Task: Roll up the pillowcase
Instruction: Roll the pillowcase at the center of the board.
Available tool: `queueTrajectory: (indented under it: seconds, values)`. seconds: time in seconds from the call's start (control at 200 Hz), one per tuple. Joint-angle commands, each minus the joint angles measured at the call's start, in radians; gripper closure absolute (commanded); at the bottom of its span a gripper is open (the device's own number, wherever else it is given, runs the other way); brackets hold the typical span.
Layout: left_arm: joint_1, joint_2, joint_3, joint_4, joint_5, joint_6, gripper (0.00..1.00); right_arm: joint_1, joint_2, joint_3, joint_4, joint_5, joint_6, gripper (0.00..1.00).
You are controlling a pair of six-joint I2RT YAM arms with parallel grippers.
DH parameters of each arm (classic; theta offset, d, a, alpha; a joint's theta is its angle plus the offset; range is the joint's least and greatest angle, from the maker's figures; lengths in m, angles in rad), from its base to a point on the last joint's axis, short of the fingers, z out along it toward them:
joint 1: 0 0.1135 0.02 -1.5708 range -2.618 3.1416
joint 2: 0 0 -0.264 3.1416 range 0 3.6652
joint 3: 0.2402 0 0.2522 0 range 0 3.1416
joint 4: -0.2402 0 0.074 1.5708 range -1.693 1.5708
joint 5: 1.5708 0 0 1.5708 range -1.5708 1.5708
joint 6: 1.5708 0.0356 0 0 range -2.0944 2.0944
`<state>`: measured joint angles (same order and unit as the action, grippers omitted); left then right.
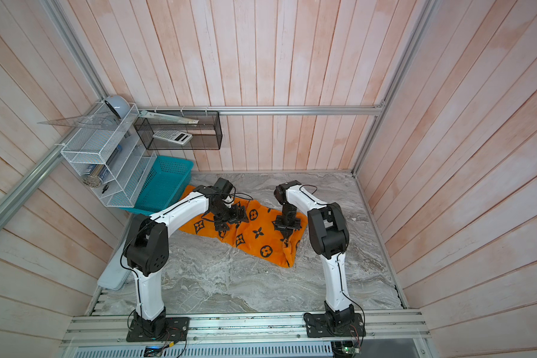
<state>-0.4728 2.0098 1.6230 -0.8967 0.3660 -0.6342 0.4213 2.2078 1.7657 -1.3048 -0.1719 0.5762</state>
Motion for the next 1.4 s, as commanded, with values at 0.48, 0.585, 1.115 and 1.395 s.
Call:
queueTrajectory:
  seconds: [0.48, 0.585, 1.115, 1.395]
  values:
    - [-0.028, -0.071, 0.004, 0.006, 0.039, -0.006, 0.00, -0.071, -0.027, -0.081, 0.121, -0.236, -0.006, 0.56]
    - [-0.062, -0.078, 0.015, -0.004, 0.034, 0.009, 0.00, -0.098, -0.103, -0.104, 0.130, -0.271, -0.015, 0.54]
    - [-0.321, 0.115, 0.353, -0.239, -0.055, 0.244, 0.03, -0.398, -0.366, -0.379, 0.201, -0.266, -0.105, 0.49]
    - [-0.390, 0.212, 0.402, -0.260, -0.118, 0.243, 0.07, -0.410, -0.372, -0.486, 0.258, -0.323, -0.165, 0.47]
